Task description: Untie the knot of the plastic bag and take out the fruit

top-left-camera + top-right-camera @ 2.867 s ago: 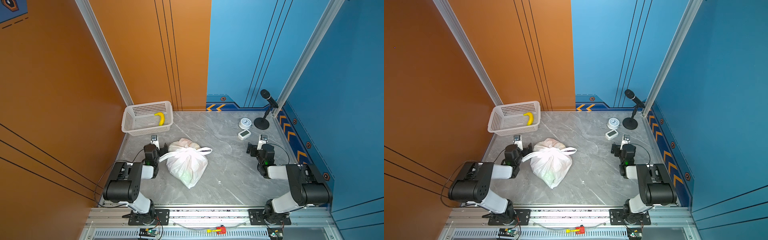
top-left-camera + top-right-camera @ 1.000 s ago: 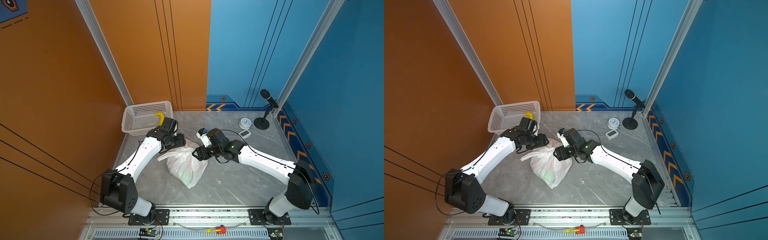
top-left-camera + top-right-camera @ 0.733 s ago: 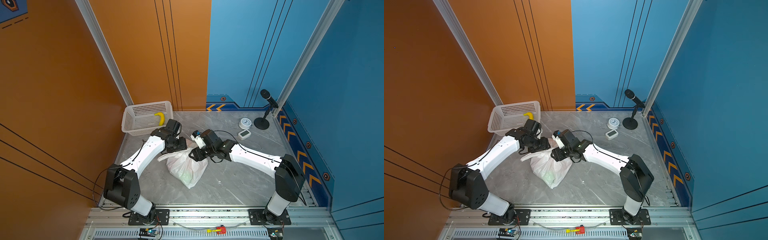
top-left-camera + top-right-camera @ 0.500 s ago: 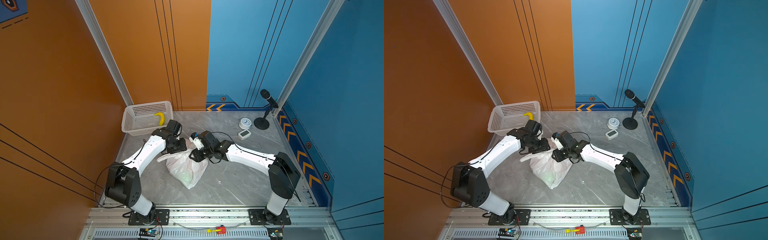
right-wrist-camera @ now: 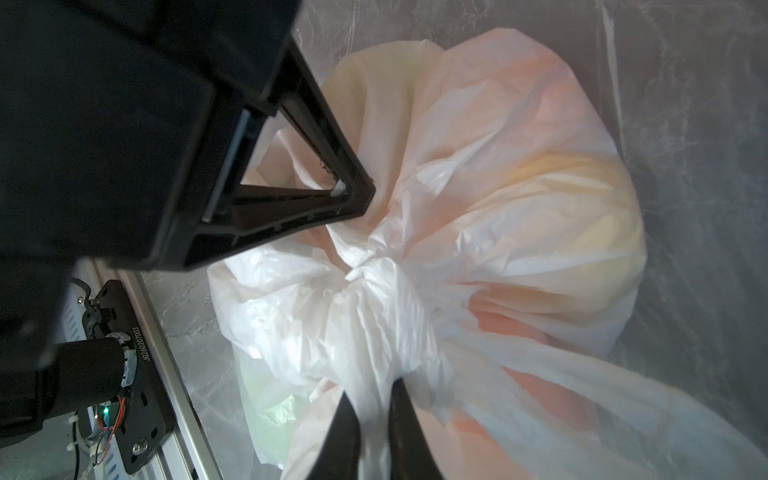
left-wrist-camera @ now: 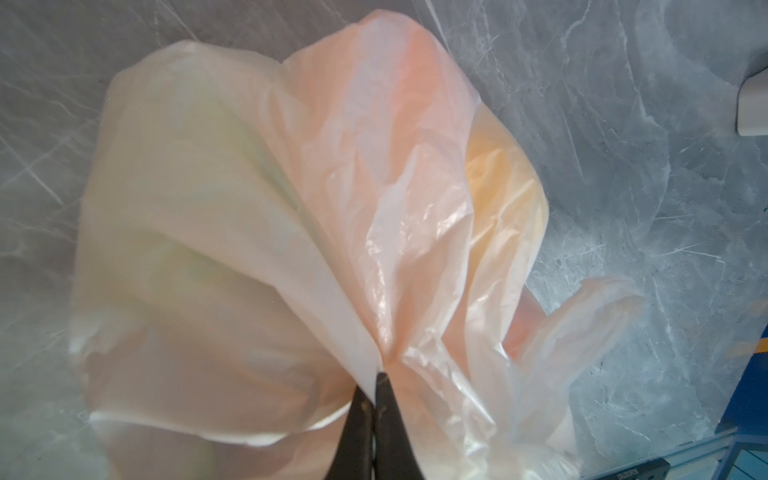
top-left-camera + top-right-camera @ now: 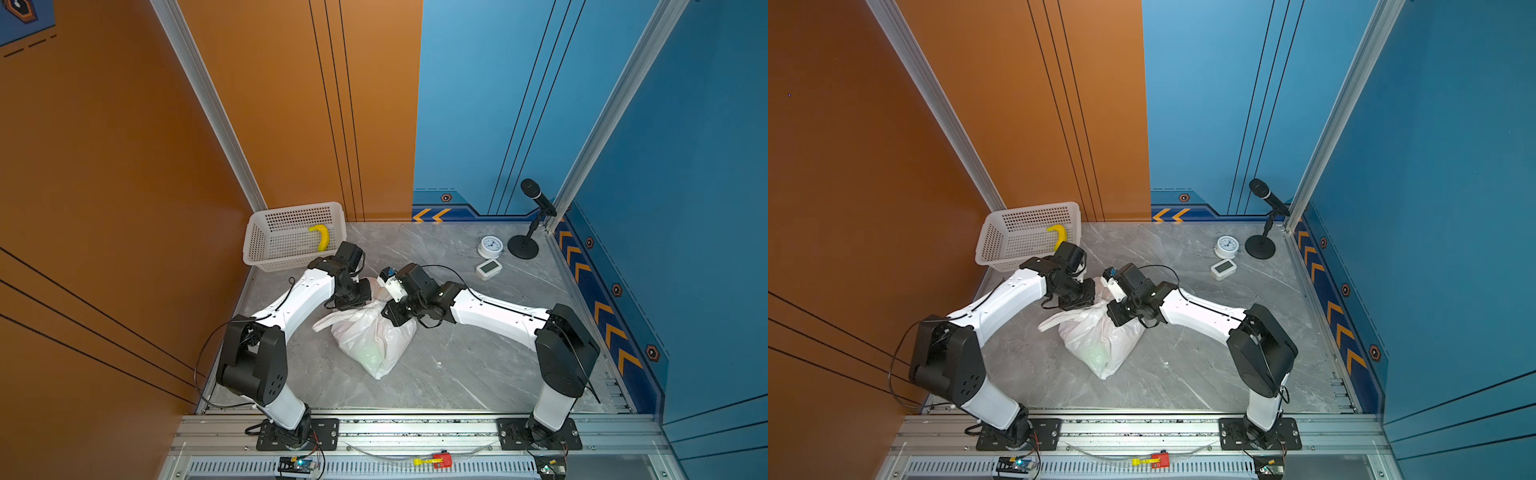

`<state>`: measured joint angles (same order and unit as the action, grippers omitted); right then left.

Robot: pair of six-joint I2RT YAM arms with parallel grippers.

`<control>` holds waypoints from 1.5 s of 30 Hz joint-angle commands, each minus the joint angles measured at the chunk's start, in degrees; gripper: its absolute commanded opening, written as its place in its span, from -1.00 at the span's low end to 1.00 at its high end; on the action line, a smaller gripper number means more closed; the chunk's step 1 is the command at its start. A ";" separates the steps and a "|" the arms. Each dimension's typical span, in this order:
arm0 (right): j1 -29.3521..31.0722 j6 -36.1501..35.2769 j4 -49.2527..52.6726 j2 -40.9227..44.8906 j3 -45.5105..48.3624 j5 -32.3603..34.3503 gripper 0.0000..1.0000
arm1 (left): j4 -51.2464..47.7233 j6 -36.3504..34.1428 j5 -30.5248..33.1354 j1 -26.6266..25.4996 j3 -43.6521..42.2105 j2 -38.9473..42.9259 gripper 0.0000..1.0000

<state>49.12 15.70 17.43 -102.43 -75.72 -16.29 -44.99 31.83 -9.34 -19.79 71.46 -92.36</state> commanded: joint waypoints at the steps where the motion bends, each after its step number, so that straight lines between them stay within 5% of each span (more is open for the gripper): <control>1: -0.56 -1.20 1.37 2.91 1.35 0.86 -0.81 | -2.53 0.39 3.86 1.09 1.58 -0.95 -1.00; 21: -1.34 -4.43 3.85 10.72 10.43 2.70 -0.95 | -2.91 -0.55 6.14 6.40 7.22 -3.02 -1.00; 45: -1.38 -6.92 8.22 19.50 23.61 7.67 -0.79 | -3.16 -1.74 6.11 13.02 12.62 -3.58 -0.96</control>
<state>48.31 9.17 20.86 -84.44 -53.41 -11.25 -48.05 30.94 -6.44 -7.84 82.21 -96.40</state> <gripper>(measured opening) 0.089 0.045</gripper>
